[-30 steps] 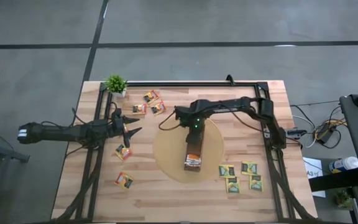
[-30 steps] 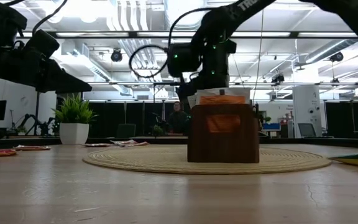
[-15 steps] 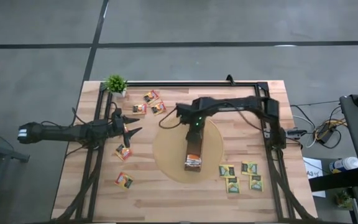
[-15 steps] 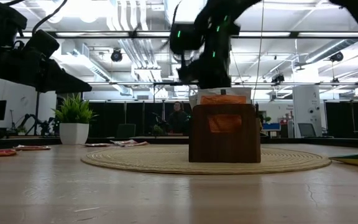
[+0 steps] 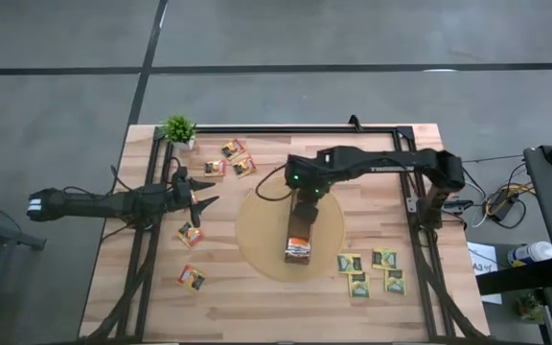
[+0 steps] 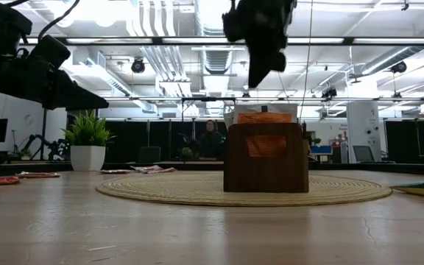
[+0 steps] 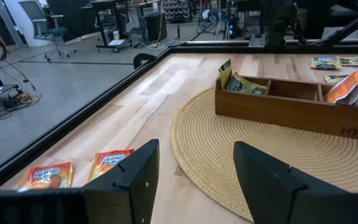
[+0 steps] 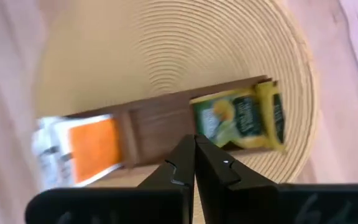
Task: Pick & Place Tea
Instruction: Put the yellow tea bag into the top section of the wooden organizer
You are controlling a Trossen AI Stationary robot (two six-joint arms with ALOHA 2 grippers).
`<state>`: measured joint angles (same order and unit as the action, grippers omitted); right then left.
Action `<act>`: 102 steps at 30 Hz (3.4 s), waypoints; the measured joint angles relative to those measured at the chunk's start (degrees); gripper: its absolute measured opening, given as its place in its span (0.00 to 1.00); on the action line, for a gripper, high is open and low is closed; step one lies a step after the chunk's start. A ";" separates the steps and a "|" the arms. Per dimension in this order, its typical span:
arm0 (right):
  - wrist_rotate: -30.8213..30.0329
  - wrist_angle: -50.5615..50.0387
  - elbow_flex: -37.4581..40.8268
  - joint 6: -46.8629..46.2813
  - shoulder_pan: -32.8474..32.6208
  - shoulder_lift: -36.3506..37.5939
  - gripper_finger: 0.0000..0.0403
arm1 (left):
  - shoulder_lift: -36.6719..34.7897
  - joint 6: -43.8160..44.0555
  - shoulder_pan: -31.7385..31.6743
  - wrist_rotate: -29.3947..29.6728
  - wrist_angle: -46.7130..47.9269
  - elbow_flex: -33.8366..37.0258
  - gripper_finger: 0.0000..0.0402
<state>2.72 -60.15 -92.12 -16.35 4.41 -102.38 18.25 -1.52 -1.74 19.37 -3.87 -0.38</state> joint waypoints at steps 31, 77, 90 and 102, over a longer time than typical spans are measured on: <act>-15.24 -9.61 18.07 -60.86 -31.71 17.02 0.02 | 0.01 0.00 0.02 0.00 0.01 -0.01 0.50; -19.88 0.58 28.77 -90.04 -47.15 21.63 0.03 | 0.01 0.01 0.00 0.00 0.01 -0.02 0.50; -17.24 2.42 29.82 -81.02 -47.15 20.67 0.25 | 0.01 0.00 0.00 0.00 0.01 -0.02 0.50; -19.56 5.98 36.49 -67.68 -44.69 20.69 0.52 | -0.01 0.00 0.00 0.00 0.01 0.00 0.50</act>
<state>-16.83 -54.16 -55.63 -84.03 -40.28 -81.69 18.24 -1.52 -1.74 19.38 -3.86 -0.38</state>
